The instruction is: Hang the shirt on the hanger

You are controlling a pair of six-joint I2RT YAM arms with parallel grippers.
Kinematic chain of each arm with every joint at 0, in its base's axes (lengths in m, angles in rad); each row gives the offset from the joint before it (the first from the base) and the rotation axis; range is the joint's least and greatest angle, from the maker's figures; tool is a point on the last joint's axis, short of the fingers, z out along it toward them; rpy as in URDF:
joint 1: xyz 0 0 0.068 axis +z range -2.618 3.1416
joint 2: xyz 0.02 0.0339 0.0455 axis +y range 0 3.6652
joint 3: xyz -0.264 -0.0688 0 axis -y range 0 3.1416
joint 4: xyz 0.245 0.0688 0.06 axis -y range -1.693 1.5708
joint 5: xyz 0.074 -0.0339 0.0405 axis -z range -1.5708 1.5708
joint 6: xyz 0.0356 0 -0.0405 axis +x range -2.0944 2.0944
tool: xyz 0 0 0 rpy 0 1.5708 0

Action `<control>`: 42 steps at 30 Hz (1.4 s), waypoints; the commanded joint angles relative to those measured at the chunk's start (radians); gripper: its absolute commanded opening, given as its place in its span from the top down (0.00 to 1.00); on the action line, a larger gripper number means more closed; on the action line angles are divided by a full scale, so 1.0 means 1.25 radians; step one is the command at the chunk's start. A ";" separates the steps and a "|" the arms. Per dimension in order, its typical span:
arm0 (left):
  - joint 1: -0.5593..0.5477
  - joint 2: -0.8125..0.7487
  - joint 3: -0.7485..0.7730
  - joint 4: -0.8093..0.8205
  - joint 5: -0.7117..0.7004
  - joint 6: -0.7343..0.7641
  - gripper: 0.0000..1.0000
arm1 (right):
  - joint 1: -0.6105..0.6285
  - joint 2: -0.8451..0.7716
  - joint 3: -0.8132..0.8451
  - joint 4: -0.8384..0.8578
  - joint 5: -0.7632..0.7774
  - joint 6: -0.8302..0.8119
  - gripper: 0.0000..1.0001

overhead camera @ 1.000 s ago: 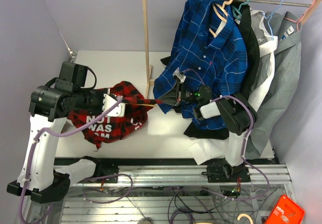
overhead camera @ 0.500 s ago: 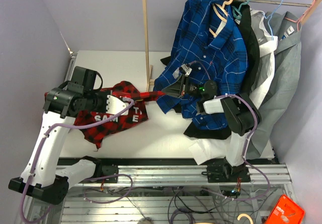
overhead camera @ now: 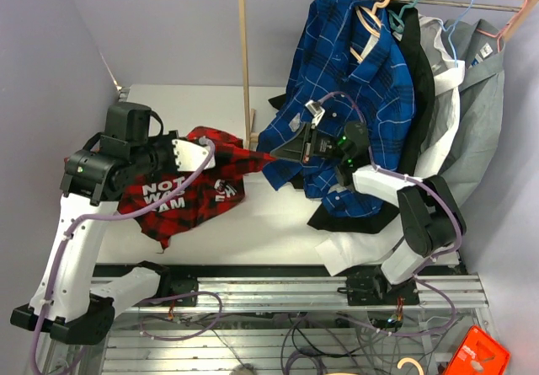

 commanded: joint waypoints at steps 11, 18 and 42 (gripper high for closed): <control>0.007 -0.047 -0.059 0.028 0.281 -0.169 0.93 | 0.126 -0.006 -0.075 0.276 -0.013 0.156 1.00; 0.010 -0.048 -0.056 0.040 0.349 -0.189 0.93 | 0.092 -0.132 -0.084 -0.093 -0.016 -0.100 0.88; 0.010 0.032 0.148 -0.218 0.471 0.056 0.93 | 0.094 -0.611 -0.360 -0.357 0.558 -1.045 0.03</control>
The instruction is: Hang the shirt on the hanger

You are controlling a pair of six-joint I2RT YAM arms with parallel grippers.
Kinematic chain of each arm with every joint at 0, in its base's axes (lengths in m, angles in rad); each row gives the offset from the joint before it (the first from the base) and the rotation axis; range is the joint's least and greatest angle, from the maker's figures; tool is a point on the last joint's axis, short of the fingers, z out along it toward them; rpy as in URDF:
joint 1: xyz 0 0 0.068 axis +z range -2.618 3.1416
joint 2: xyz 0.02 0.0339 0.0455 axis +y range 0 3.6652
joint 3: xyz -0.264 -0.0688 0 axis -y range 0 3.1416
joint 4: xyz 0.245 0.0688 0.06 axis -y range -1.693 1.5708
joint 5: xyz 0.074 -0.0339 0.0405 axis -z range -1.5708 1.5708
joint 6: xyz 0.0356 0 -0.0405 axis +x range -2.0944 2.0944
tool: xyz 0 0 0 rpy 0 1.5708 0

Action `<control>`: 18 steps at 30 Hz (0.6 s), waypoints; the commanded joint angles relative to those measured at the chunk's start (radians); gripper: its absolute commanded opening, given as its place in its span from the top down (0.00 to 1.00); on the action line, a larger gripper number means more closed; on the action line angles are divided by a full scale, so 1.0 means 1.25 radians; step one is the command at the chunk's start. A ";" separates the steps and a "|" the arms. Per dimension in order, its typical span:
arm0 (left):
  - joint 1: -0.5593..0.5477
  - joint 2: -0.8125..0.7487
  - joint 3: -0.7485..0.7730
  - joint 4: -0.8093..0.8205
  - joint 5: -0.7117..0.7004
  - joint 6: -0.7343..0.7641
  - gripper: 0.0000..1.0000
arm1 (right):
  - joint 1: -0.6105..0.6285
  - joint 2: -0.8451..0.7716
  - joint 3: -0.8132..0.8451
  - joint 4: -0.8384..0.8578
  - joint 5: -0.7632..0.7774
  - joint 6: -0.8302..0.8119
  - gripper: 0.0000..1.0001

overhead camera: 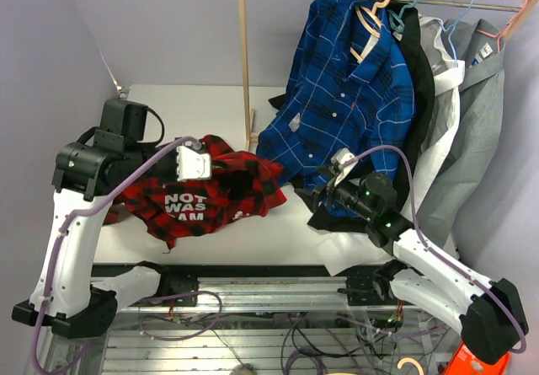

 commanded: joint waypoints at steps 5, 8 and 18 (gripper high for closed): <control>0.003 -0.042 0.020 -0.110 0.046 0.158 0.93 | -0.045 0.120 0.081 0.195 -0.164 -0.244 0.11; 0.003 -0.048 0.001 -0.109 0.045 0.172 0.93 | -0.044 0.142 0.138 0.188 -0.301 -0.258 0.12; 0.003 -0.024 0.004 -0.107 0.070 0.179 0.93 | 0.013 0.131 0.260 -0.113 -0.445 -0.361 0.17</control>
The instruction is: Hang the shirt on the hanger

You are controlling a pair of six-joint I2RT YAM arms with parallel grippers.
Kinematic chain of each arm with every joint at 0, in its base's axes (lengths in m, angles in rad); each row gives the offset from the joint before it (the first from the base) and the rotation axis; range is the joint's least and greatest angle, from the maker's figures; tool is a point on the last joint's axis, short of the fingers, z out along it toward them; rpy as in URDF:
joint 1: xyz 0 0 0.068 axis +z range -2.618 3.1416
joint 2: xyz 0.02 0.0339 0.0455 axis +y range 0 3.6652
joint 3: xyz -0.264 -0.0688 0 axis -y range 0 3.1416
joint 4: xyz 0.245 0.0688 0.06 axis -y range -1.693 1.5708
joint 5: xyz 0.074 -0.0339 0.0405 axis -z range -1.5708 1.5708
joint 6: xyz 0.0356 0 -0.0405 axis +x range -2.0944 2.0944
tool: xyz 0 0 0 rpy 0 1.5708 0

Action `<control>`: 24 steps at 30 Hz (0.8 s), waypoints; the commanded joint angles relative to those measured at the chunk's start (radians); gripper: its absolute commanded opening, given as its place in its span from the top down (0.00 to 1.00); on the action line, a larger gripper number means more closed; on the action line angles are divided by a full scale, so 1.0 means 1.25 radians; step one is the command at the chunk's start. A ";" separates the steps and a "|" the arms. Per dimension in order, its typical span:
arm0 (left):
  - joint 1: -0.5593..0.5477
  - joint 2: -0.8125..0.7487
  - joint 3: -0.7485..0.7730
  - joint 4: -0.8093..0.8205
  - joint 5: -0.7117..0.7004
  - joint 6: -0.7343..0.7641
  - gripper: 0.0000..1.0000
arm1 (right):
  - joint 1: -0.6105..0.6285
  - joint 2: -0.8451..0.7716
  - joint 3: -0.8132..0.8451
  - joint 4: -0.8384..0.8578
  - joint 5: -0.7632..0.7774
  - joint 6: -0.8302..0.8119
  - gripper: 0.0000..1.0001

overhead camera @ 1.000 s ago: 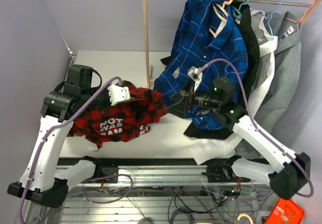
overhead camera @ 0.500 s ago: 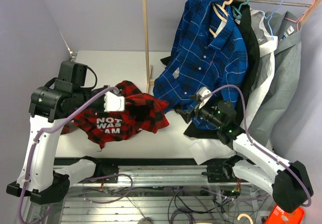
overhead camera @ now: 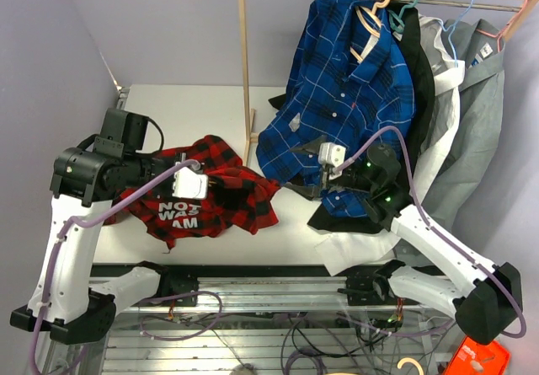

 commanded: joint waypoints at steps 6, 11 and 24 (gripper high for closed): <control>0.003 0.012 0.014 0.010 0.059 0.018 0.93 | 0.058 0.020 0.023 -0.165 -0.046 -0.095 0.22; 0.003 0.014 0.015 0.012 0.053 0.012 0.93 | 0.079 0.057 0.037 -0.159 -0.050 -0.087 0.41; 0.003 0.028 0.003 0.038 0.063 -0.016 0.93 | 0.128 0.153 0.074 -0.103 -0.066 -0.045 0.77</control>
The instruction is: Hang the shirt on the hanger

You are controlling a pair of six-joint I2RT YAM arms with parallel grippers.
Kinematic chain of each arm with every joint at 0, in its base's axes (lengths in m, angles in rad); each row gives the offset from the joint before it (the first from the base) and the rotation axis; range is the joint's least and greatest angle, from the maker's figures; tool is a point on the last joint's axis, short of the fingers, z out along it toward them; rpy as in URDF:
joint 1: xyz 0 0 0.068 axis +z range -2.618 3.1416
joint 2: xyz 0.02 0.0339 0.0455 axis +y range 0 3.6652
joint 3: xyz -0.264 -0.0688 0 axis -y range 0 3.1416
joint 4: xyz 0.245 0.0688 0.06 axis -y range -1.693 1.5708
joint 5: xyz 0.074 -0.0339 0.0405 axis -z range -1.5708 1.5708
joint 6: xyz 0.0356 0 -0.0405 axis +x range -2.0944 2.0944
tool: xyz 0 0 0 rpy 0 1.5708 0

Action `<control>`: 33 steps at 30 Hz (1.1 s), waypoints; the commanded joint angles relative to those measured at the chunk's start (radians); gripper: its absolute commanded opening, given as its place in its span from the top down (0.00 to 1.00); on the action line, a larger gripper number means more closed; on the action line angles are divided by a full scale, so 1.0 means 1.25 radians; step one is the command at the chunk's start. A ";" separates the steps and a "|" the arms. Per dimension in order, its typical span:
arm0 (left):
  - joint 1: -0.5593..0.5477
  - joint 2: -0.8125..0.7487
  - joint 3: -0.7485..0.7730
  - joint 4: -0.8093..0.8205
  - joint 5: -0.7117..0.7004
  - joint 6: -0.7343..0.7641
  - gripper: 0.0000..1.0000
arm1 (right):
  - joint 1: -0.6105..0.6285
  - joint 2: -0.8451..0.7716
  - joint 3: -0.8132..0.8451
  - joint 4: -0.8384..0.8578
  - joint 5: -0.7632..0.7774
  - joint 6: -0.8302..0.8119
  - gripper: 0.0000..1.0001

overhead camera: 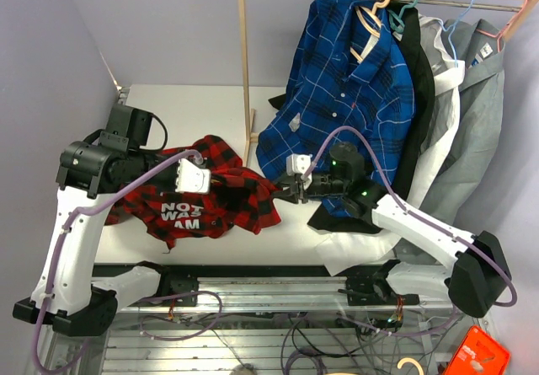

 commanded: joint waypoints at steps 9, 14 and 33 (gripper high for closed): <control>0.004 0.005 -0.010 0.065 0.060 -0.027 0.93 | 0.064 0.094 0.107 0.031 -0.012 0.019 0.88; 0.004 0.007 -0.015 0.077 0.060 -0.031 0.93 | 0.098 0.133 0.146 0.032 -0.006 0.028 0.95; 0.006 -0.007 -0.069 0.114 0.040 -0.025 0.93 | 0.166 0.176 0.267 -0.013 -0.035 0.081 0.67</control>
